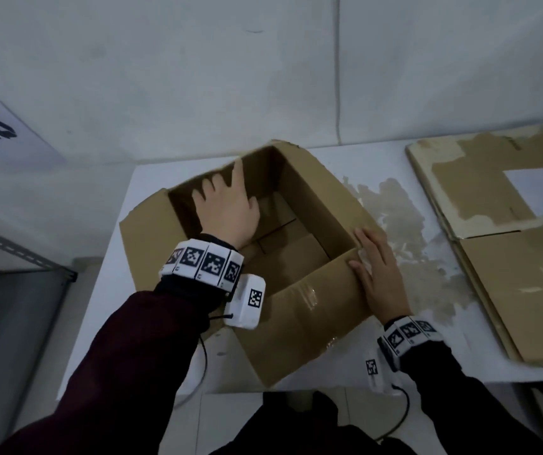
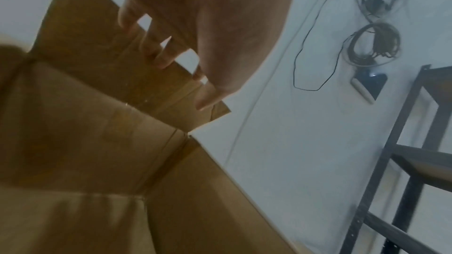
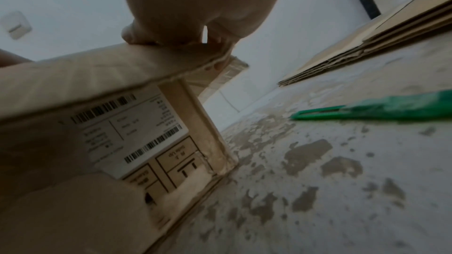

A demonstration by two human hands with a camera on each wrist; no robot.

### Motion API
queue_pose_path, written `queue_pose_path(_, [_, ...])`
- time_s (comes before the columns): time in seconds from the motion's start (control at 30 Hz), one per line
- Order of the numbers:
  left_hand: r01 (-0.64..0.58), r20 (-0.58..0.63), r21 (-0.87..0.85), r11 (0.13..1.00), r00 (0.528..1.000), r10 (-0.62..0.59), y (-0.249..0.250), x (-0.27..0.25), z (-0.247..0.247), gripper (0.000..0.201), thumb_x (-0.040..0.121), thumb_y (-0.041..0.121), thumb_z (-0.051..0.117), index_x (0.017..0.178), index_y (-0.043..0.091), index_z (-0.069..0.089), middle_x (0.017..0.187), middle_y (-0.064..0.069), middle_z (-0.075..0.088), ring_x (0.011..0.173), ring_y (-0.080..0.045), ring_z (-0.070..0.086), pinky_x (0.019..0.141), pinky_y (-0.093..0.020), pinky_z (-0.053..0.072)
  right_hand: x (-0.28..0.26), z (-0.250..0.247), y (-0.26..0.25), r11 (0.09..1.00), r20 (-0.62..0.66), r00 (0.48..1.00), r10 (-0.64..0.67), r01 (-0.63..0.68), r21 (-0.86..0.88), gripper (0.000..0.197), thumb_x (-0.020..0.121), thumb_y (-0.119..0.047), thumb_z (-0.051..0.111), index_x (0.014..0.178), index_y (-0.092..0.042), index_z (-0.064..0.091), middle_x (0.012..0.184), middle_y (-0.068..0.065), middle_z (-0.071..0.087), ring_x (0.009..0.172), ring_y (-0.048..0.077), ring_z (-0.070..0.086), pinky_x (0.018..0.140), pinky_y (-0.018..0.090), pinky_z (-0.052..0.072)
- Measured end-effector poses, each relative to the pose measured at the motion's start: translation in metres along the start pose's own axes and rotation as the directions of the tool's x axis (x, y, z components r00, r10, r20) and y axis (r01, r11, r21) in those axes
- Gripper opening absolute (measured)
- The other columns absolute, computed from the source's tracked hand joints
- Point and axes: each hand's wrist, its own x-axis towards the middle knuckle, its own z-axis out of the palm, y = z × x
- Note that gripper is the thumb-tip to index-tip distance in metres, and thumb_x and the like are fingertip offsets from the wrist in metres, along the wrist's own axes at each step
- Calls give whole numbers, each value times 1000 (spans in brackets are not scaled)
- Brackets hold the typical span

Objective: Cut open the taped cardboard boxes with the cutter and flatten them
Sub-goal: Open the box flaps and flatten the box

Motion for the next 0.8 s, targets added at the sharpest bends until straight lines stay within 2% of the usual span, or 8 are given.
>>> queue_pose_path(0.07, [-17, -106, 8, 1000, 994, 17, -10, 19, -6, 71, 93, 35, 48, 152, 20, 10, 152, -24, 21, 142, -40, 15, 114, -54, 15, -1, 5, 0, 1000, -32, 999, 19, -19, 0, 56, 94, -48, 31, 144, -23, 34, 149, 3, 34, 136, 16, 31, 112, 33, 26])
queue_pose_path(0.27, [-19, 16, 85, 996, 1000, 18, -48, 105, 23, 95, 82, 30, 67, 153, 16, 5, 156, -23, -13, 145, -38, -13, 115, -53, -5, -7, 8, -18, 982, -75, 982, 173, -165, 96, 55, 91, -61, 26, 140, -39, 32, 148, -8, 37, 134, 8, 32, 114, 43, 24])
queue_pose_path(0.33, [-13, 101, 87, 996, 995, 4, -58, 123, 37, 93, 83, 21, 65, 153, 15, 3, 157, -23, -9, 145, -38, -10, 115, -53, -4, -7, 7, -24, 972, -60, 973, 225, -219, 82, 52, 89, -59, 27, 138, -43, 33, 144, -12, 40, 131, 15, 38, 110, 40, 26])
queue_pose_path(0.4, [-19, 189, 25, 999, 982, 14, -64, 132, 45, 78, 85, 8, 58, 150, 14, 16, 155, -25, 13, 144, -40, 13, 116, -55, 15, -5, 6, -27, 968, -79, 966, 245, -248, -25, 54, 90, -58, 24, 139, -39, 36, 141, -9, 46, 123, 19, 43, 103, 35, 26])
queue_pose_path(0.53, [-96, 200, -42, 995, 974, 102, -67, 143, 50, 42, 89, 1, 45, 129, 13, 52, 121, -23, 59, 108, -40, 57, 89, -43, 45, -1, 7, -30, 948, -54, 948, 313, -316, -49, 56, 88, -60, 25, 139, -40, 35, 143, -9, 43, 122, 17, 39, 99, 32, 23])
queue_pose_path(0.67, [-94, 223, -104, 990, 968, 115, -67, 143, 46, 32, 86, 1, 47, 114, 9, 61, 115, -22, 63, 104, -39, 59, 82, -39, 46, 2, 5, -32, 857, 104, 897, 430, -442, 265, 57, 90, -56, 44, 143, -42, 27, 153, -10, 26, 132, 12, 34, 101, 26, 32])
queue_pose_path(0.73, [-52, 150, -108, 993, 986, 68, -58, 132, 42, 33, 90, 8, 49, 122, 5, 55, 121, -24, 58, 112, -41, 54, 91, -44, 43, 3, 0, -36, 839, 159, 888, 431, -459, 291, 55, 93, -47, 44, 145, -39, 26, 153, -13, 24, 125, 5, 36, 89, 15, 33])
queue_pose_path(0.8, [-66, 111, -102, 993, 991, 78, -36, 112, 31, 43, 94, 23, 50, 131, 2, 46, 130, -25, 50, 121, -41, 46, 100, -47, 37, 1, -5, -35, 867, 188, 901, 392, -430, 252, 56, 94, -49, 39, 146, -37, 23, 151, -15, 25, 124, 1, 34, 94, 18, 32])
